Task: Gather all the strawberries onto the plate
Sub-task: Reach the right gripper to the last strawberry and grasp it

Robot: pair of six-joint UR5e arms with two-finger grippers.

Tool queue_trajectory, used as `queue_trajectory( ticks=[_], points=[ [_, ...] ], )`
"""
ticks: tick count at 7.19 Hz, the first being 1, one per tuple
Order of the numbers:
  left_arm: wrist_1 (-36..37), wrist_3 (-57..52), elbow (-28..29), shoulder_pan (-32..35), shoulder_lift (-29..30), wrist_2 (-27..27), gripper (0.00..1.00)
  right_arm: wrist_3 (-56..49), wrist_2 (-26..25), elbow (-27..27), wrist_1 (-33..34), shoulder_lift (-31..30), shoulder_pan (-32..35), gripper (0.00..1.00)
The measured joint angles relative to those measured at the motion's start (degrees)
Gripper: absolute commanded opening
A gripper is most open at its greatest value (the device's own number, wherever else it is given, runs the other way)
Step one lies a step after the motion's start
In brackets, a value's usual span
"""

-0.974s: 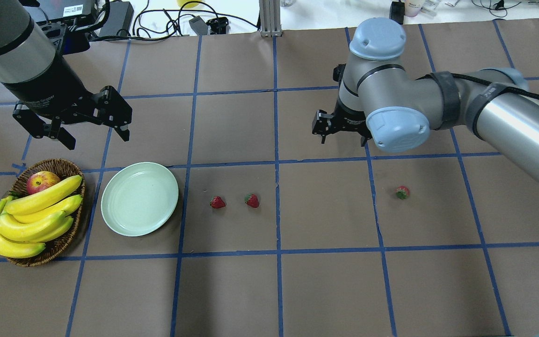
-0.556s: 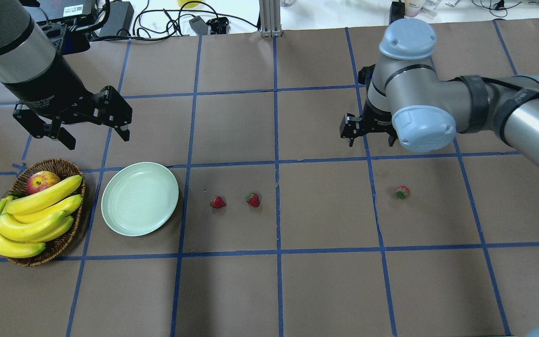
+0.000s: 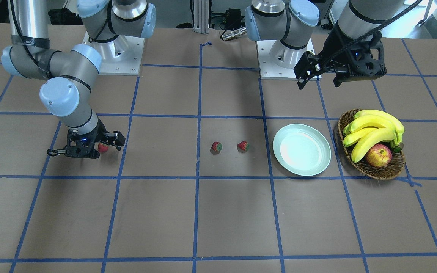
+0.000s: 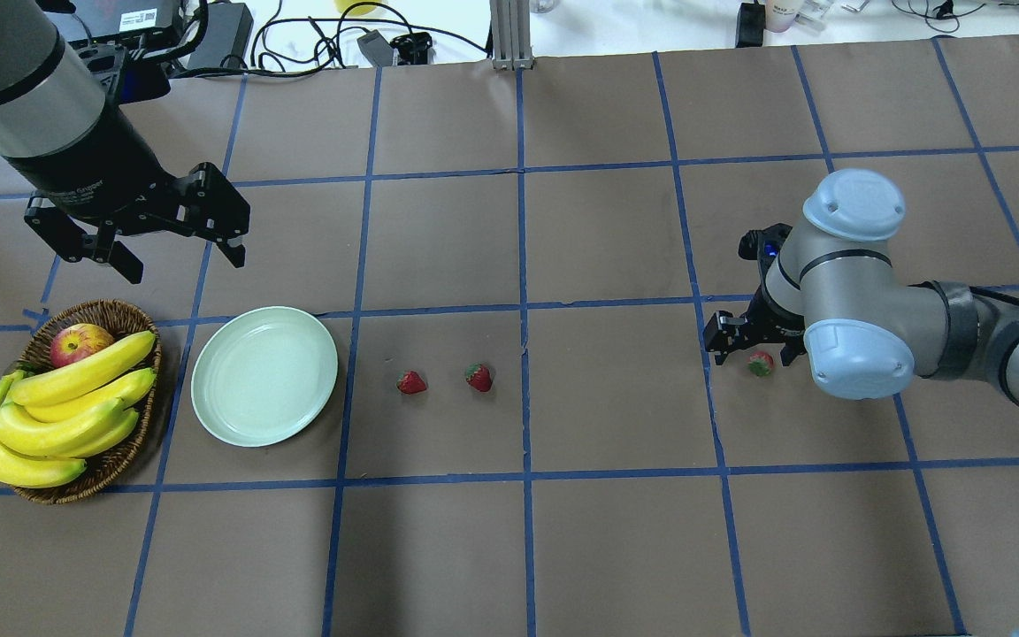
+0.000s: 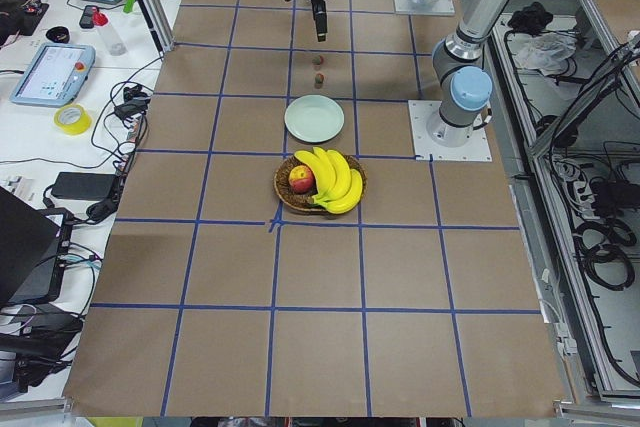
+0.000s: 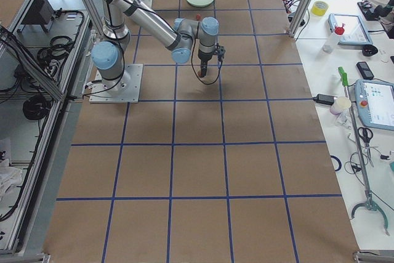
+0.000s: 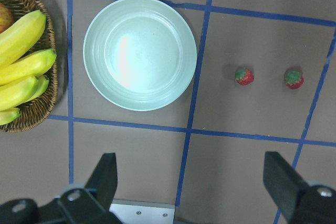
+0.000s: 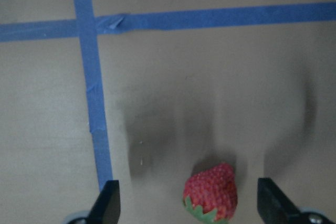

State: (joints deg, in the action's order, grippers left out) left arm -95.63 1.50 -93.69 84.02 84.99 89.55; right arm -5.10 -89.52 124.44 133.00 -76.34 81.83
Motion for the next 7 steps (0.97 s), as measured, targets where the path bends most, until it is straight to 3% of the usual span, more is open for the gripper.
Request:
queue_trajectory(
  ticks=[1,3,4,5,7],
  points=[
    [0.0,0.0,0.0,0.0,0.0,0.0,1.00,0.0,-0.1,0.5,0.3,0.0,0.0,0.68],
    [0.0,0.0,0.0,0.0,0.0,0.0,1.00,-0.1,-0.3,0.5,0.6,0.1,-0.1,0.31],
    [0.0,0.0,0.0,0.0,0.0,0.0,1.00,-0.1,-0.3,0.4,0.7,0.1,-0.2,0.07],
    [0.0,0.0,0.0,0.0,0.0,0.0,1.00,-0.1,-0.4,0.4,0.7,0.0,-0.2,0.00],
    [0.0,0.0,0.0,0.0,0.0,0.0,1.00,0.2,-2.4,-1.2,-0.3,-0.2,-0.2,0.00]
  ],
)
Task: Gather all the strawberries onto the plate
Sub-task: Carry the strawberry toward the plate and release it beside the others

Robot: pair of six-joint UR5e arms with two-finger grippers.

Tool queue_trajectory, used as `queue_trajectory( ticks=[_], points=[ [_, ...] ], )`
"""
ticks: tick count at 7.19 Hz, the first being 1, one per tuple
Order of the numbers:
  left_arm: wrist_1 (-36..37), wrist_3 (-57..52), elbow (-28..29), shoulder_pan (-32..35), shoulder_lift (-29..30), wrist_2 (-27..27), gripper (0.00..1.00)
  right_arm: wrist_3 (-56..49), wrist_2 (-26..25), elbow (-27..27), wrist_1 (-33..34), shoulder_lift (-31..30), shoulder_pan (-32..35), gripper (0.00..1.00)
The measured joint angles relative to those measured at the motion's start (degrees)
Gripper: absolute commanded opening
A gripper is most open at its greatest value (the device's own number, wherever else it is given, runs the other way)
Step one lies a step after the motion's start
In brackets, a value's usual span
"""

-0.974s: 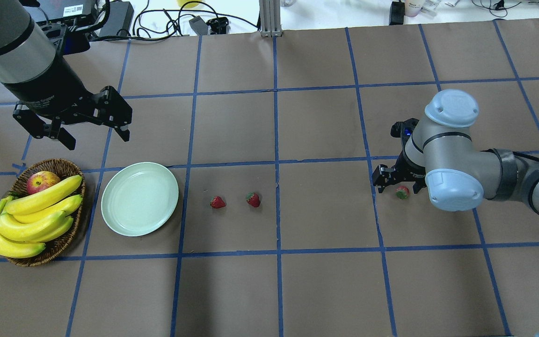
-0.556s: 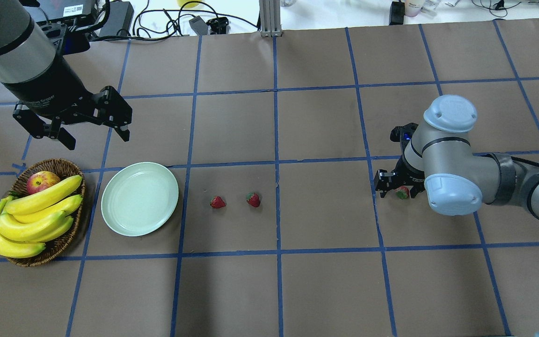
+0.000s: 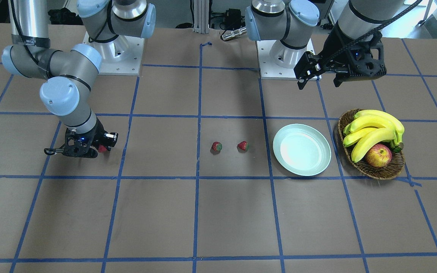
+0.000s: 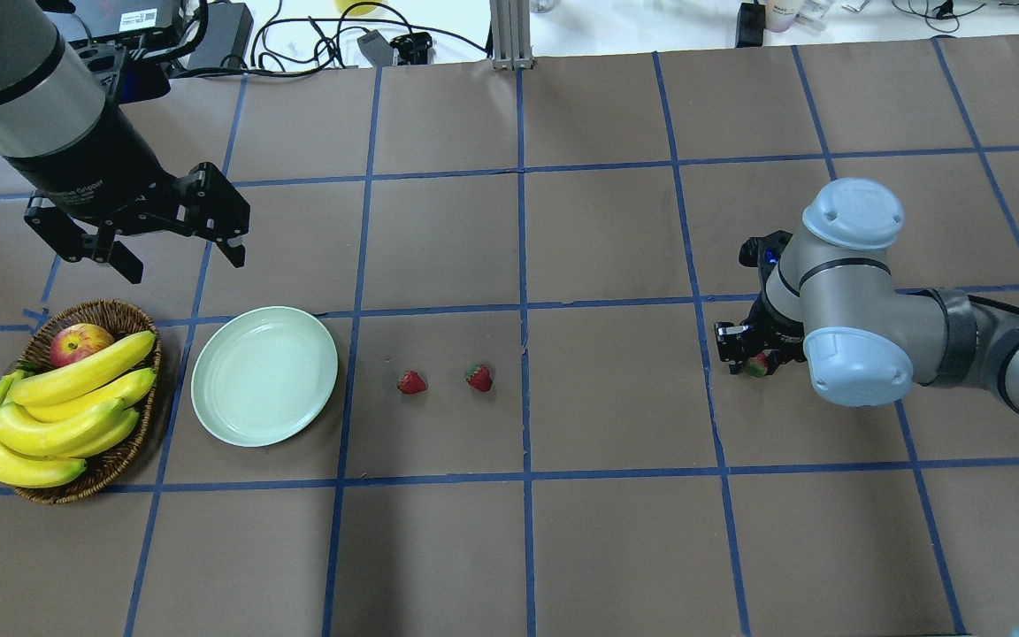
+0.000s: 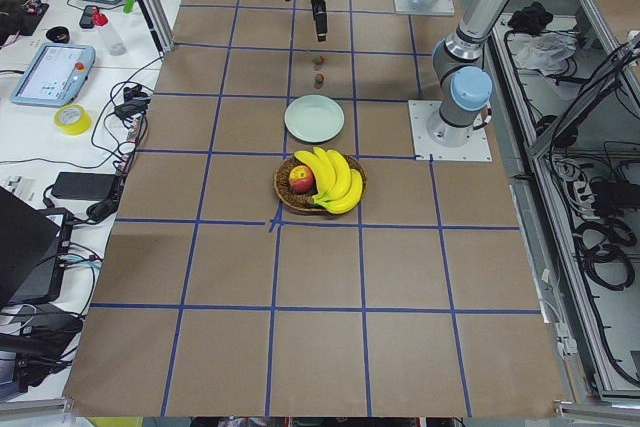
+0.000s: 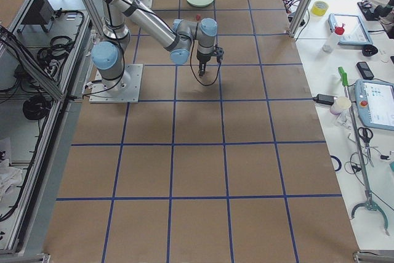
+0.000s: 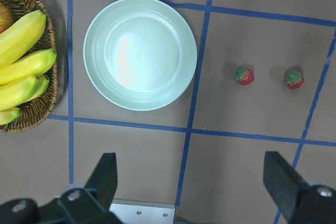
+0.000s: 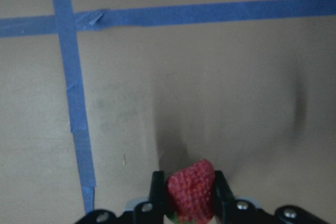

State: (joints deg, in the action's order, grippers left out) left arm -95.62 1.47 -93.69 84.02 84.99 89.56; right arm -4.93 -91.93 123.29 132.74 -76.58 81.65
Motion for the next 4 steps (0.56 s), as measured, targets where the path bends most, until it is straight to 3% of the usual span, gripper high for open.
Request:
queue_trajectory(
  ticks=[2,4],
  points=[
    [0.0,0.0,0.0,0.0,0.1,0.0,1.00,3.6,-0.2,-4.7,-3.6,-0.2,3.3,0.00],
    [0.1,0.0,0.0,0.0,0.1,-0.3,1.00,13.2,5.4,-10.4,-6.0,0.6,10.7,0.00]
  ],
)
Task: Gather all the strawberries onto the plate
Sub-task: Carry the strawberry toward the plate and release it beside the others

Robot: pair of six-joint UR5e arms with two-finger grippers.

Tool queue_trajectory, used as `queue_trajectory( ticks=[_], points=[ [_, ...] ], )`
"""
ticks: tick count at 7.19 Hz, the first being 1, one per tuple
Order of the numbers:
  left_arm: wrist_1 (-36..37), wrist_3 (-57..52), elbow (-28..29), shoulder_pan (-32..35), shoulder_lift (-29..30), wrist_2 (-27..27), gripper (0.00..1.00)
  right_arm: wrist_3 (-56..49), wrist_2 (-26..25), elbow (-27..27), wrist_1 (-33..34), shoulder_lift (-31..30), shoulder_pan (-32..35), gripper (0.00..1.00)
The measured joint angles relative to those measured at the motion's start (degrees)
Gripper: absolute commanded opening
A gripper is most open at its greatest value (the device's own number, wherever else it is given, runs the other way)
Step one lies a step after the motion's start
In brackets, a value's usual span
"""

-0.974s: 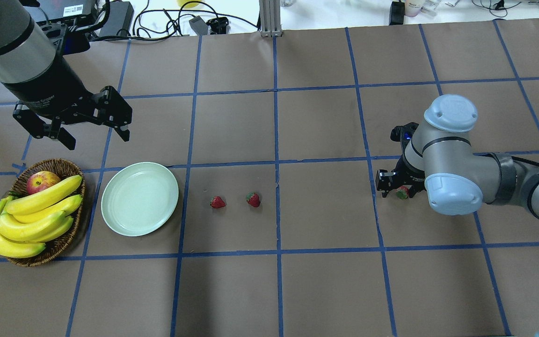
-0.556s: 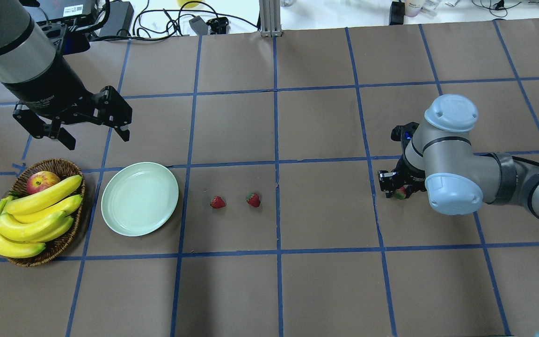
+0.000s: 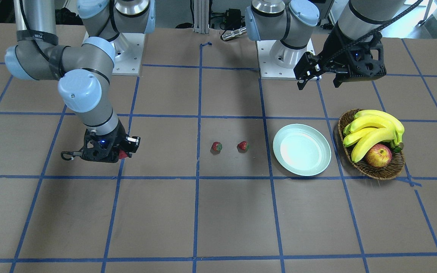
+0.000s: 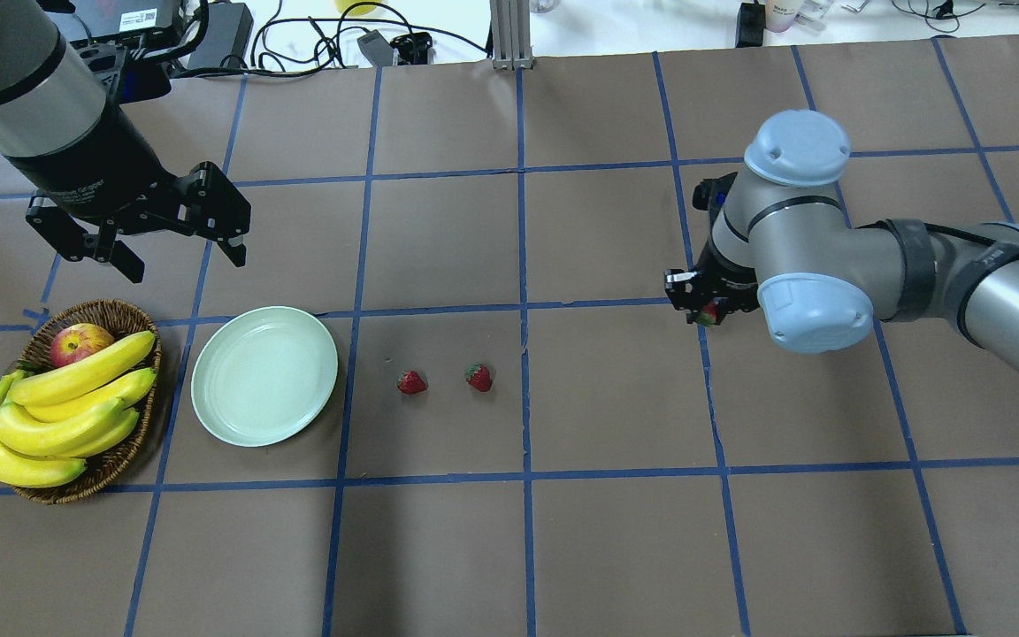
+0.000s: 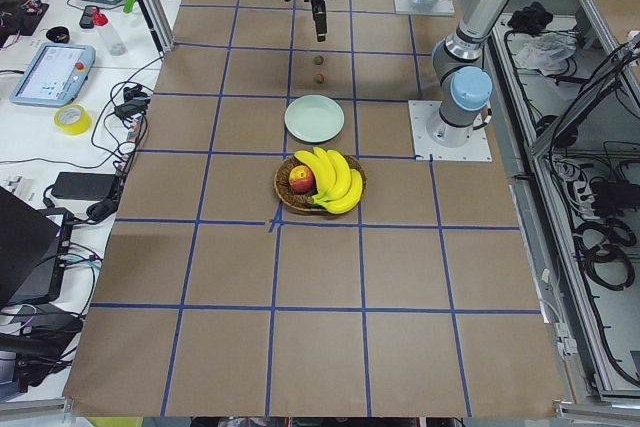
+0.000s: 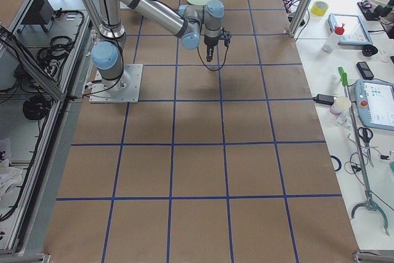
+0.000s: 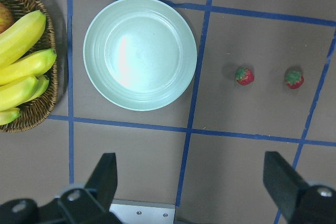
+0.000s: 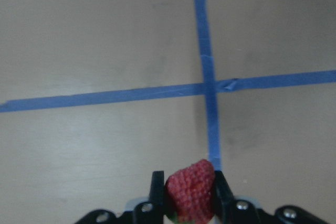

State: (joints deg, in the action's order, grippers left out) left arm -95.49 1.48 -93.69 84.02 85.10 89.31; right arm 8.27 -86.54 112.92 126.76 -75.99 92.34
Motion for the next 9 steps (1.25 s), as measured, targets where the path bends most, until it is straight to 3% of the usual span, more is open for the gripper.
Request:
queue_trajectory(
  ticks=[2,4,7,9],
  points=[
    [0.1,0.0,0.0,0.0,0.2,-0.4,1.00,10.6,6.7,-6.8,-0.3,4.0,9.1,0.00],
    [0.1,-0.1,0.1,0.0,0.4,-0.3,1.00,14.9,10.1,-13.0,1.3,9.7,17.6,0.00],
    [-1.6,-0.3,0.1,-0.1,1.0,-0.5,1.00,16.7,11.2,-15.1,5.6,15.4,23.3,0.02],
    [-1.7,-0.3,0.1,-0.3,1.3,-0.7,1.00,16.9,13.6,-15.5,6.0,16.8,24.4,0.84]
  ],
)
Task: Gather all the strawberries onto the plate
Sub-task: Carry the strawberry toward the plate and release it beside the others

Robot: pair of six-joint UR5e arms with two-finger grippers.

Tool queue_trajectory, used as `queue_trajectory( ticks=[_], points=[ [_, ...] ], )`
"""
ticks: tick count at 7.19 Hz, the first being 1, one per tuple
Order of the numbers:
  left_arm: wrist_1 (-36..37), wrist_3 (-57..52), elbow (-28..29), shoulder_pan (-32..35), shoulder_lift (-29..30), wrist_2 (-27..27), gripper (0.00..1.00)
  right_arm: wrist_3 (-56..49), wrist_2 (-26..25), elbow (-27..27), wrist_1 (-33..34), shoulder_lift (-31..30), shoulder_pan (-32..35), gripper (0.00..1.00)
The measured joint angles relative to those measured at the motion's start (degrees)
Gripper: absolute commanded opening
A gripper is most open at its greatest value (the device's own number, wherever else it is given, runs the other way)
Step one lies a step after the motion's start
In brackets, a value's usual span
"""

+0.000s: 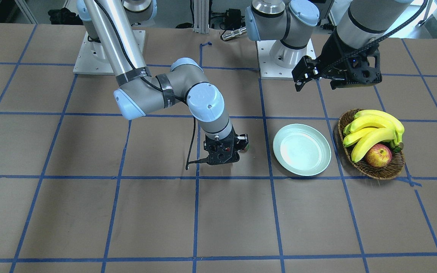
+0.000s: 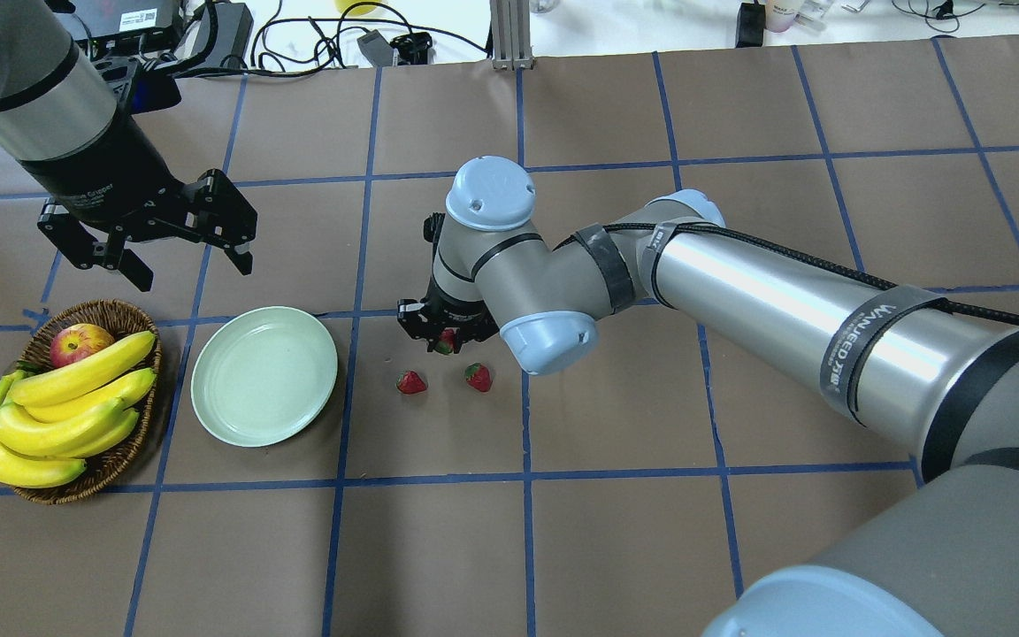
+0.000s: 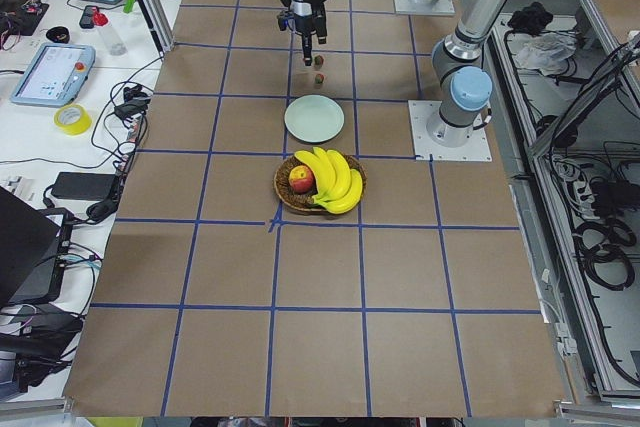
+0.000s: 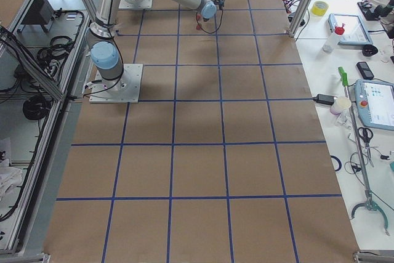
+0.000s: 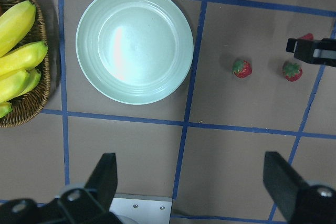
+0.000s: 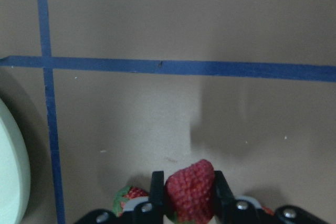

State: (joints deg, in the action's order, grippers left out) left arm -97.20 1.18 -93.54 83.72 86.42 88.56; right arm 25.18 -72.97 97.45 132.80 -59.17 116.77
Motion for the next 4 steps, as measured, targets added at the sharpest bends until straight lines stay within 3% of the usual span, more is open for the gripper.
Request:
queue_trajectory(
  ticks=[1,4],
  points=[
    [0.0,0.2,-0.1,0.0,0.2,-0.2,1.00,0.0,0.4,0.1,0.0,0.3,0.1,1.00],
    [2.1,0.6,-1.5,0.0,1.7,-0.7,1.00,0.0,0.5,0.3,-1.4,-0.4,0.1,1.00]
  ],
)
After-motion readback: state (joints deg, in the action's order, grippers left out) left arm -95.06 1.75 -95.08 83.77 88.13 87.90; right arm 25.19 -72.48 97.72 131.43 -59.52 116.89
